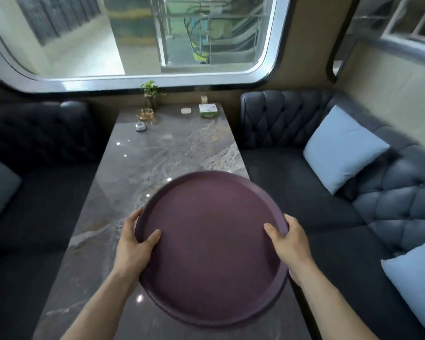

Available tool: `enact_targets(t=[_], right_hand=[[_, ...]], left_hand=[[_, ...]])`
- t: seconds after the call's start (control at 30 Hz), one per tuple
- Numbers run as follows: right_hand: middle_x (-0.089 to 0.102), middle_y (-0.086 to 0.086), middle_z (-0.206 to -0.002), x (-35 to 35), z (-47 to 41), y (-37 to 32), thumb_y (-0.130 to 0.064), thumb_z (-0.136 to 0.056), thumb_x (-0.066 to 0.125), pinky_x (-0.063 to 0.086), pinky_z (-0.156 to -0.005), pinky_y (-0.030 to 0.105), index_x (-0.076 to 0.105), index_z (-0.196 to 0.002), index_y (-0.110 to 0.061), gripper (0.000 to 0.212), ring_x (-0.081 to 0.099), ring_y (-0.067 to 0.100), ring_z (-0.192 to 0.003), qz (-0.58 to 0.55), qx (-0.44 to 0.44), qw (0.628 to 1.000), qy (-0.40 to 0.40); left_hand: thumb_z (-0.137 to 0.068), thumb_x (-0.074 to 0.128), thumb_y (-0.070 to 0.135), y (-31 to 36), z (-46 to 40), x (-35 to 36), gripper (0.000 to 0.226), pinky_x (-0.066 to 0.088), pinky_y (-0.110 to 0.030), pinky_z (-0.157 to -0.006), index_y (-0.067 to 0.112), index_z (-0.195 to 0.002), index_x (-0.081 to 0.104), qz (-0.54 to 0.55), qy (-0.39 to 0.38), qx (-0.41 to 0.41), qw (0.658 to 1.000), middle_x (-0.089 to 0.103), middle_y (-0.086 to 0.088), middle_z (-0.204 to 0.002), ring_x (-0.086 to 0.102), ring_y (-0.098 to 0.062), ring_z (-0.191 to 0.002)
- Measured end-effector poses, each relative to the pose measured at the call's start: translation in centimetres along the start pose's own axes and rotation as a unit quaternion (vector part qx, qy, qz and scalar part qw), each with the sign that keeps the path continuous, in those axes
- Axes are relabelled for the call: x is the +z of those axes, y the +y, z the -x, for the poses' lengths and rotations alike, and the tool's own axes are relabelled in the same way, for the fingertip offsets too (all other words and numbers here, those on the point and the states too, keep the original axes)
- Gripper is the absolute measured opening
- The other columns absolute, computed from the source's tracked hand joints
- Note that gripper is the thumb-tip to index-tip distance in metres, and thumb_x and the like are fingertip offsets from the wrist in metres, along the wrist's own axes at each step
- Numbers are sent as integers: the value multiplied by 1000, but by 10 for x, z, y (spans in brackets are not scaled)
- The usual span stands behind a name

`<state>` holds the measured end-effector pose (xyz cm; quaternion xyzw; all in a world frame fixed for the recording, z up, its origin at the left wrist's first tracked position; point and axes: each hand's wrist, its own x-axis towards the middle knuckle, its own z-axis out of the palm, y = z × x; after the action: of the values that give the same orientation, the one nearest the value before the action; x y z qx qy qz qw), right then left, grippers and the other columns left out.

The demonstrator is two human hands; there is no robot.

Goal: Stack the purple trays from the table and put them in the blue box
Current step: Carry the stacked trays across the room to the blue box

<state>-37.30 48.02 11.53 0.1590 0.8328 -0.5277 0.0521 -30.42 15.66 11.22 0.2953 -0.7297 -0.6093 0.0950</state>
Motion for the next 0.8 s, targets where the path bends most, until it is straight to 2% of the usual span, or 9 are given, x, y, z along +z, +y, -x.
enact_targets(t=[0.1,0.17,0.23,0.3,0.37,0.5,0.63,0.8], right_hand=[[44,0,-152,-7,9,-51,-44,-84,73,40,-110,40,34,-152,-25,81,45,23,-137,3,-57,998,-14],[39,-1,-156,-11,16,-84,-46,-82,75,39,-110,40,31,-153,-28,86,41,23,-140,-5,-91,996,-22],[39,-1,-156,-15,25,-117,-46,-81,76,39,-109,40,31,-153,-29,87,41,23,-140,-19,-122,992,-20],[39,-1,-156,-18,37,-147,-45,-81,76,40,-109,40,32,-153,-29,86,41,23,-140,-26,-153,988,-10],[40,-2,-155,-20,52,-176,-45,-80,77,40,-110,41,34,-152,-30,85,42,23,-139,-35,-181,983,-5],[45,-1,-152,-22,88,-224,-43,-79,78,41,-111,44,36,-151,-28,85,46,22,-137,-53,-222,974,11],[49,-1,-147,-16,133,-248,-40,-78,79,45,-106,40,40,-149,-29,82,52,21,-129,-72,-243,967,35],[48,-1,-148,-5,193,-253,-39,-77,81,47,-105,45,38,-149,-30,84,53,24,-128,-73,-232,969,44]], left_hand=[[-82,77,18,44,6,-26,66,53,-32,-89,44,-136,48,16,24,45,999,58,27,-112,62,0,-100],[-82,77,16,73,9,-43,67,51,-37,-96,39,-138,49,25,41,74,996,60,16,-120,63,-10,-108],[-81,78,16,100,12,-61,68,52,-33,-93,38,-139,49,42,55,96,993,61,15,-122,63,-6,-106],[-81,78,17,125,16,-79,67,51,-24,-82,40,-137,50,59,68,111,990,61,23,-113,61,3,-98],[-80,79,17,146,22,-98,68,53,-29,-85,42,-137,51,74,74,123,987,60,24,-110,62,0,-98],[-79,79,16,177,34,-139,72,52,-41,-98,35,-141,50,88,85,150,981,63,6,-124,63,-16,-109],[-78,80,18,190,52,-182,72,52,-43,-99,36,-141,50,113,74,170,976,64,7,-125,63,-16,-111],[-77,81,18,190,74,-231,72,54,-40,-94,39,-139,51,120,56,167,977,65,11,-116,65,-13,-104]])
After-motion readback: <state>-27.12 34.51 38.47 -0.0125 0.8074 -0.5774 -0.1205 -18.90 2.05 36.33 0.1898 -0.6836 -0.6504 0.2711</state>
